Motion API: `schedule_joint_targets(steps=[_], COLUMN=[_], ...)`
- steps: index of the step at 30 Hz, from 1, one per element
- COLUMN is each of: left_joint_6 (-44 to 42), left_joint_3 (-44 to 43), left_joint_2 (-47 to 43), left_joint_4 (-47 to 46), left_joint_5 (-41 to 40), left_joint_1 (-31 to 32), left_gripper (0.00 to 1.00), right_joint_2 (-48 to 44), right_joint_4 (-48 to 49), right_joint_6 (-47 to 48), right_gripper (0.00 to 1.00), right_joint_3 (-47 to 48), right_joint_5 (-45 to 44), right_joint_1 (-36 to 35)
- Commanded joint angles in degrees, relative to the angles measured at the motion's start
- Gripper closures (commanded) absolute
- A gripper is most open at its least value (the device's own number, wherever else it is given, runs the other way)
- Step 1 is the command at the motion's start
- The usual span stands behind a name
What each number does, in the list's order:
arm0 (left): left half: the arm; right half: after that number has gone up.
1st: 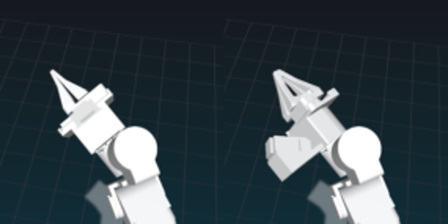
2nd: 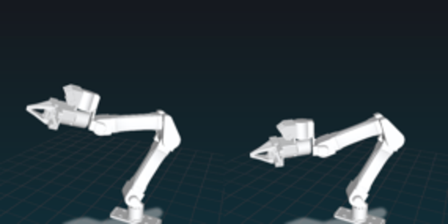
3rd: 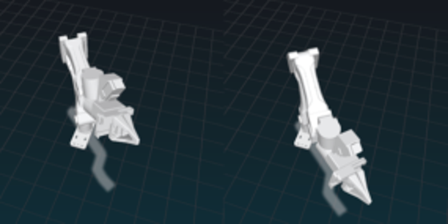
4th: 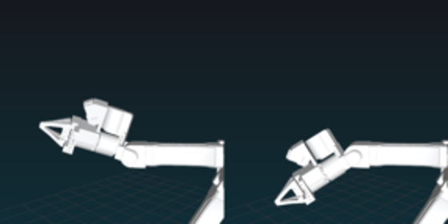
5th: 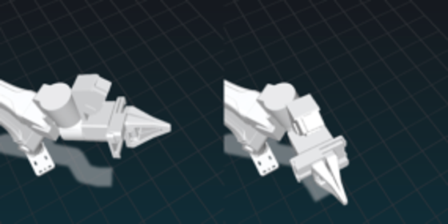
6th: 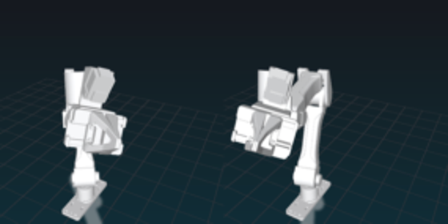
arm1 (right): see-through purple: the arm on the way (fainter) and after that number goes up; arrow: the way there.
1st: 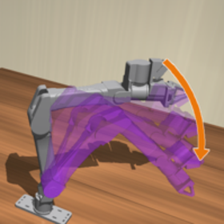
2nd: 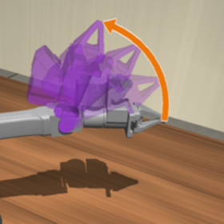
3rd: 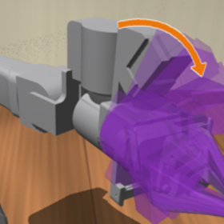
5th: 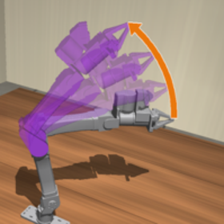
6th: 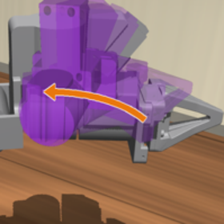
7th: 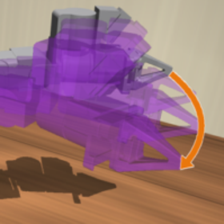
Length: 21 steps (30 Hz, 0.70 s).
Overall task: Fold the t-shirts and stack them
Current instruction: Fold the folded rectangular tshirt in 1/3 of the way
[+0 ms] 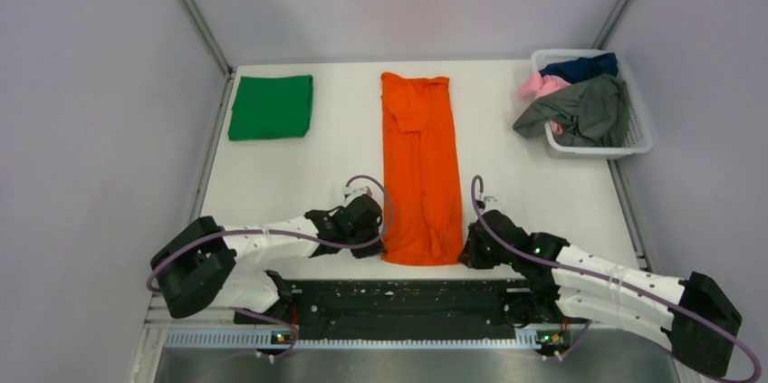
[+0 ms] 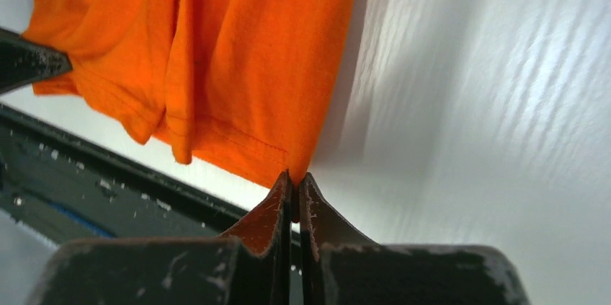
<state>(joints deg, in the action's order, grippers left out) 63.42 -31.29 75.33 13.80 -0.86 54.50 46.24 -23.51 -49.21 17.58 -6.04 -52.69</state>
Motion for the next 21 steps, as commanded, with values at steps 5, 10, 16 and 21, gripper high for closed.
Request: schedule_joint_targets(steps=[5,10,16,21], left_joint_6=[-0.8,-2.0,-4.1,-5.1], left_joint_3=[1.9,0.1,-6.5,-11.3], left_joint_2=[-2.2,-2.6,-3.0,0.5], left_joint_4=[-4.8,-4.5,0.9,1.8], left_joint_5=[4.9,4.9,-3.0,-6.1], left_joint_1=[2.1,2.2,2.0,-1.0], left_gripper=[1.0,1.0,1.0,1.0], right_joint_2=[-1.6,-1.7,-1.2,3.0], right_joint_4=[2.7,-0.4,-5.6,-4.8], right_joint_6=[4.3,7.6,8.5,8.9], right_gripper=[1.0,1.0,1.0,1.0], right_joint_3=[-1.1,4.0,8.4,12.9], right_joint_5=[10.7,8.8,2.1,-6.0], right_joint_1=[0.2,0.3,0.4,2.1])
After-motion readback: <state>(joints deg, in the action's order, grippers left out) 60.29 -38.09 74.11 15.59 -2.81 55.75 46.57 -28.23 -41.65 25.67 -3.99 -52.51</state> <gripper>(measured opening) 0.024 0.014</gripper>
